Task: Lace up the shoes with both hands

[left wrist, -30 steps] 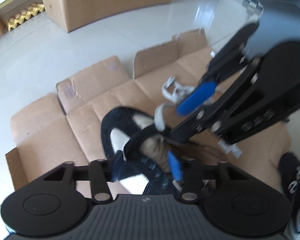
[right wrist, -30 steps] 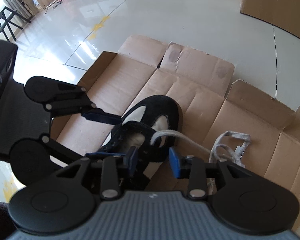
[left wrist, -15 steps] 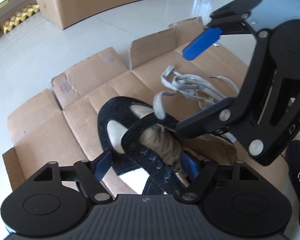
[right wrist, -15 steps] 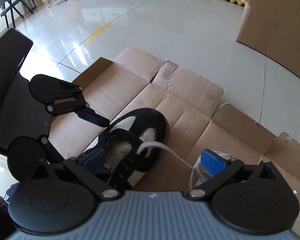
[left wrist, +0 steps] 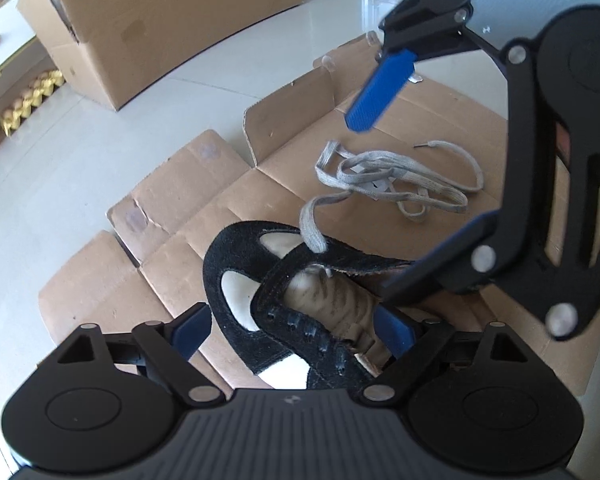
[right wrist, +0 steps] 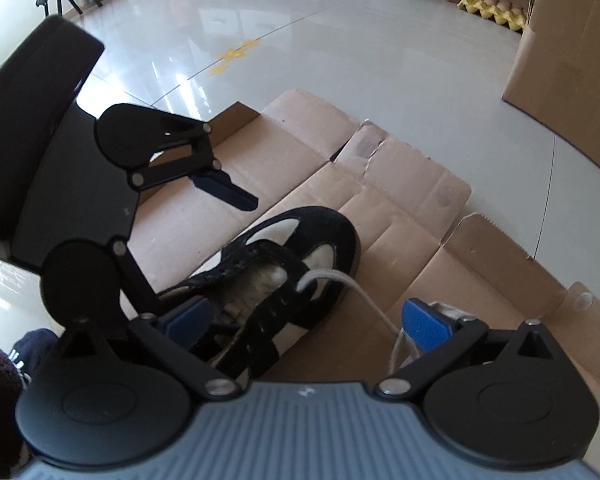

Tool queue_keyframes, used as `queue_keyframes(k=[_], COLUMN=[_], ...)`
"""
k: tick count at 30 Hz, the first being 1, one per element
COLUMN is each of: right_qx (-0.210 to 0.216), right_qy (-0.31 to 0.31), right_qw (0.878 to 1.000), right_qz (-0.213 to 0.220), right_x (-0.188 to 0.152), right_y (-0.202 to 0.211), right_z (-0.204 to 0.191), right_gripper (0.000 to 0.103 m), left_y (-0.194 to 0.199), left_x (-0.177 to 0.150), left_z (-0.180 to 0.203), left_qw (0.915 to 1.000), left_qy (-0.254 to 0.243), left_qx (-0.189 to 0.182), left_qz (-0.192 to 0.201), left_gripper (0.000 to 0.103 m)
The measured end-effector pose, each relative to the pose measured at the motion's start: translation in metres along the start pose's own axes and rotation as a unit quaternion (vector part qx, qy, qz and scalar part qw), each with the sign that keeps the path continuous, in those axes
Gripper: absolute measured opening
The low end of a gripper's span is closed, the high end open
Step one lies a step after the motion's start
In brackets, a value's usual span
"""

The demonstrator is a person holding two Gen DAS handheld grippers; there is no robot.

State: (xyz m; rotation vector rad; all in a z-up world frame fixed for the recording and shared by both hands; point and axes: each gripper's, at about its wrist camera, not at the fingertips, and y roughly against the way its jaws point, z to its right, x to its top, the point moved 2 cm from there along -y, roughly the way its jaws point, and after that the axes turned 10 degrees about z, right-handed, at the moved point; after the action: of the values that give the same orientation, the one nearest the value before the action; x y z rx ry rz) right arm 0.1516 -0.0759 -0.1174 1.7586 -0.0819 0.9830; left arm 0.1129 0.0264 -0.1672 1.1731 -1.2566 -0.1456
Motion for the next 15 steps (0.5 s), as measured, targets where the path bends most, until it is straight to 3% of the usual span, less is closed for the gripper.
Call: queue_keyframes(k=[5, 9, 11, 13, 15], right_qx=[0.014, 0.023, 0.019, 0.014, 0.014], right_qy=[0.003, 0.002, 0.006, 0.008, 0.006], right_qw=[1.0, 0.999, 0.999, 0.999, 0.998], right_qz=[-0.009, -0.03, -0.041, -0.052, -0.056], right_x=[0.005, 0.009, 0.009, 0.008, 0.008], right_y=[0.0, -0.006, -0.011, -0.017, -0.019], right_z=[-0.001, -0.003, -0.003, -0.002, -0.002], right_gripper=[0.097, 0.074, 0.068, 0.066, 0.066], left_y=[-0.001, -0.002, -0.002, 0.0, 0.001], left_x=[0.002, 0.002, 0.003, 0.005, 0.006], left_z=[-0.004, -0.003, -0.005, -0.008, -0.014], left_qw=[0.9996, 0.9995, 0.9994, 0.9992, 0.9992], left_qy=[0.01, 0.001, 0.002, 0.011, 0.023], left_qx=[-0.028, -0.032, -0.035, -0.039, -0.031], left_qz=[0.003, 0.002, 0.002, 0.005, 0.012], left_gripper=[0.06, 0.057, 0.053, 0.036, 0.028])
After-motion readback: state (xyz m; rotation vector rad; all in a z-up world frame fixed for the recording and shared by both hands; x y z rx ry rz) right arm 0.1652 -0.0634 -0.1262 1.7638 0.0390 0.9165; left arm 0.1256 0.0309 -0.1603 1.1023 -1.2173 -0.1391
